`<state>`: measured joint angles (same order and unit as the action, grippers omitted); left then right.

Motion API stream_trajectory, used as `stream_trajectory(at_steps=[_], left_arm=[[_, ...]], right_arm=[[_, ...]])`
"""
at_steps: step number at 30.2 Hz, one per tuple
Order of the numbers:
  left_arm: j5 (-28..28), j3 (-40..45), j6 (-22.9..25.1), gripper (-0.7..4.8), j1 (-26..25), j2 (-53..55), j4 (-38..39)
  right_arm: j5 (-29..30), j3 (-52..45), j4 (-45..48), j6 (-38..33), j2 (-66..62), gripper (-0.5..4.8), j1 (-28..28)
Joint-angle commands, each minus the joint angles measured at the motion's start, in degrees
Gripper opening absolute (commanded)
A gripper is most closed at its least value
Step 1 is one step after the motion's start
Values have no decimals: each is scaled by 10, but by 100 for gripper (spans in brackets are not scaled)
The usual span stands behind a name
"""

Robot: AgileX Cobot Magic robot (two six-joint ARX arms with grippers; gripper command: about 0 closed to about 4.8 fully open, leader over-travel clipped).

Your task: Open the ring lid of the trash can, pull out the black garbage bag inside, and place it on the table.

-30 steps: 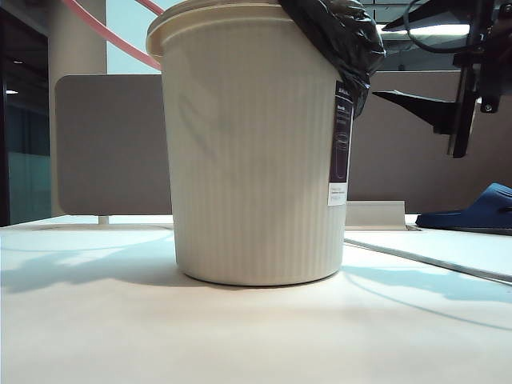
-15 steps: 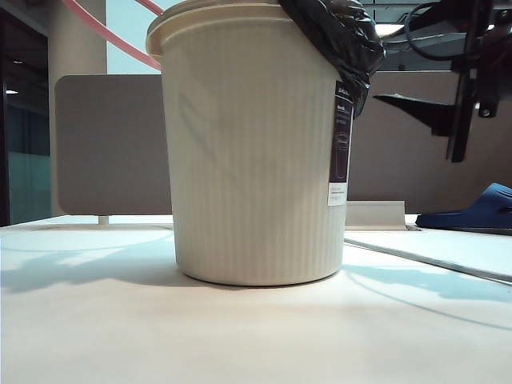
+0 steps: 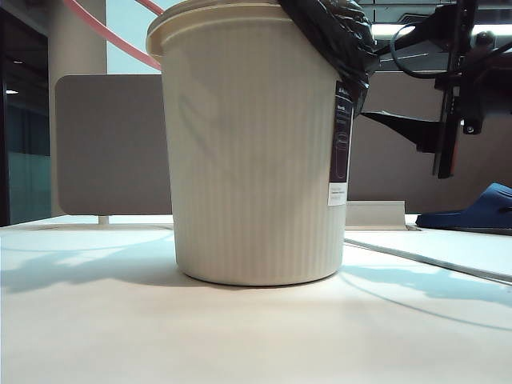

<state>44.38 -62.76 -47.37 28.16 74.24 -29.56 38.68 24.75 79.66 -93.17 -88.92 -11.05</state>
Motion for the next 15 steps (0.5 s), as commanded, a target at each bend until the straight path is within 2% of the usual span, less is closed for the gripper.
stream_trajectory(at_steps=[1, 15], left_arm=[[4, -5, 5, -6, 1, -3, -12], [5, -5, 5, -6, 1, -3, -10]], right_arm=[[-5, 7, 12, 3, 2, 306, -2], [-17, 14, 12, 4, 1, 296, -16]])
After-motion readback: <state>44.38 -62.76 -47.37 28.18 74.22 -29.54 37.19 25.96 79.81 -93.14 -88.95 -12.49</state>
